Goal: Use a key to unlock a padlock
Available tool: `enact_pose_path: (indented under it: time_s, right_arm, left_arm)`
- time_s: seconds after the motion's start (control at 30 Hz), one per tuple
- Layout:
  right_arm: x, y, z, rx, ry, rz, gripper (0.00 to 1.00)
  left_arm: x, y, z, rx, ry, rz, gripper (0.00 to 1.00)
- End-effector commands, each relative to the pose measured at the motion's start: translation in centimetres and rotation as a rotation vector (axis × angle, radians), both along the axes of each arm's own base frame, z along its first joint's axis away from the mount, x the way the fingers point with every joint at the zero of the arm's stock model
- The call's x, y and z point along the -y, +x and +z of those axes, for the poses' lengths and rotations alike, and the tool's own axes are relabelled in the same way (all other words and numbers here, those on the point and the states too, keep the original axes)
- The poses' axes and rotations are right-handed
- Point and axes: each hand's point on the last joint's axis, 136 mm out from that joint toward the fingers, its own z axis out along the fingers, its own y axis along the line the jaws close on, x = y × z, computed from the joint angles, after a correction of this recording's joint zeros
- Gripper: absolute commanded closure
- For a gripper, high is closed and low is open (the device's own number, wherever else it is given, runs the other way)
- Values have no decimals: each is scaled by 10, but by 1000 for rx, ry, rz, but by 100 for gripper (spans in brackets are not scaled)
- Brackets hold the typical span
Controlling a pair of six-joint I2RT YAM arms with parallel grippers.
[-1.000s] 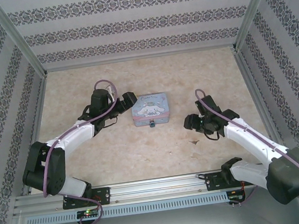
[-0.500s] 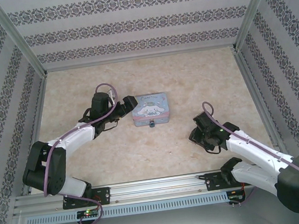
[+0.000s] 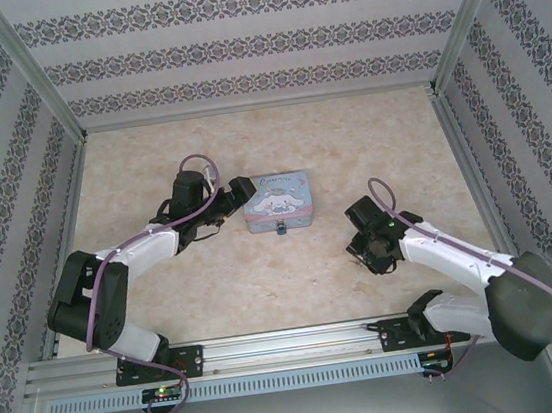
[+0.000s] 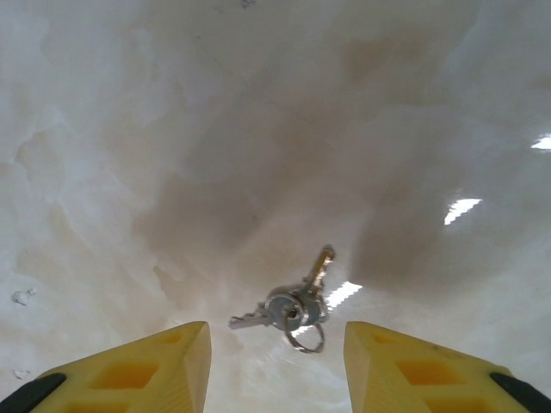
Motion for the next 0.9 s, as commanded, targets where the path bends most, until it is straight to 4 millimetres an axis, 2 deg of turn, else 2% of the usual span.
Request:
enact_pose_path:
  time_s: [0.0,0.37,0.87]
  right_arm:
    - [-3,6,6,-16,-17,-18,54]
    - [4,-7,-6,-82,-36,-64,53]
    - [4,-5,-25,-130,-33,-83,54]
  left_arm:
    - [8,6,15,45,-44,-15,1]
    - [13,12,13,40,-66,-20,1]
    - [16,18,10,28,-78,-16,1]
